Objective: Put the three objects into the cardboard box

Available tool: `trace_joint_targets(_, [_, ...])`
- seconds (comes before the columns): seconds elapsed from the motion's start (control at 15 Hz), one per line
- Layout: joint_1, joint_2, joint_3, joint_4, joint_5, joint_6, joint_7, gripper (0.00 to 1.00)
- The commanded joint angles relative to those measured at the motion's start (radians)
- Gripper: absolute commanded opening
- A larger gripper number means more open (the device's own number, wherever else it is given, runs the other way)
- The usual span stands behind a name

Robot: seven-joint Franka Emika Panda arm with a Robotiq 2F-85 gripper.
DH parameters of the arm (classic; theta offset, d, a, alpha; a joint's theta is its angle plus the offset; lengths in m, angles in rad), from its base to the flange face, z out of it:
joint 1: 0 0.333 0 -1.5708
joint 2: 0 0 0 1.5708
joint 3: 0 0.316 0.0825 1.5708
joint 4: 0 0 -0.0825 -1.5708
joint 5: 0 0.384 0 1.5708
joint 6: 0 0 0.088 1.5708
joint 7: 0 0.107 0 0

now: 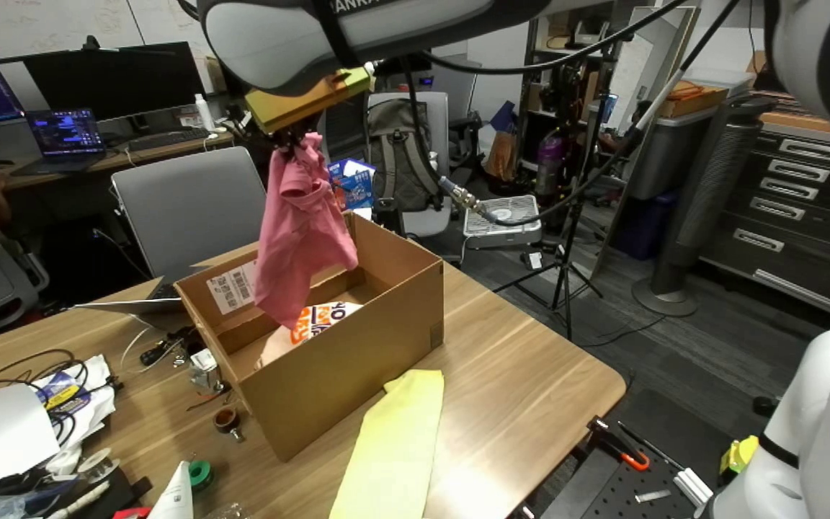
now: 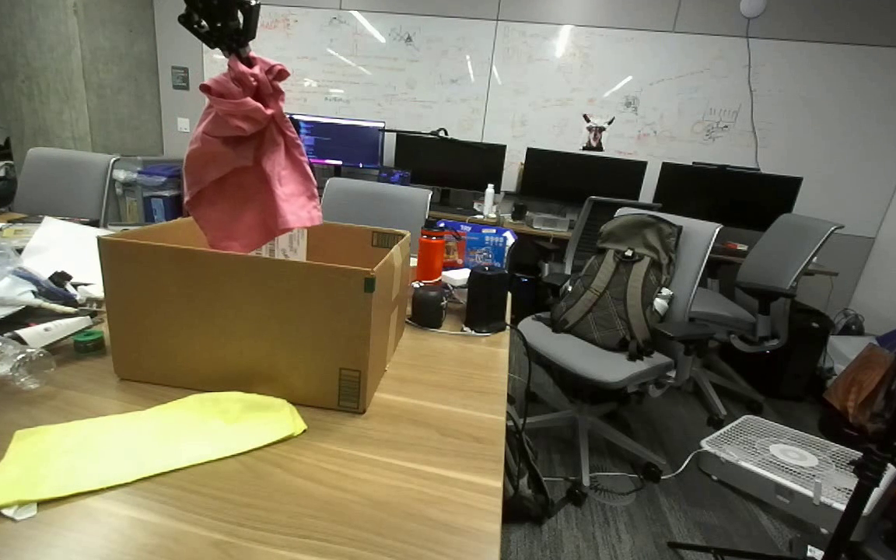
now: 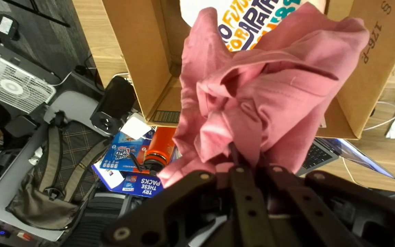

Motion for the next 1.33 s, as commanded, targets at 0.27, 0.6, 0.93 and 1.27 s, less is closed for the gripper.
trace_joint_targets(0.27, [0.027, 0.106, -0.027, 0.153, -0.001, -0.080, -0.027, 0.37])
trace_joint_targets(0.6, [0.033, 0.126, -0.031, 0.192, 0.019, -0.103, -0.039, 0.76])
trace_joint_targets(0.93, [0.028, 0.112, -0.025, 0.198, 0.084, -0.178, -0.059, 1.00])
trace_joint_targets(1.27, [0.010, 0.058, -0.004, 0.181, 0.157, -0.343, -0.080, 1.00])
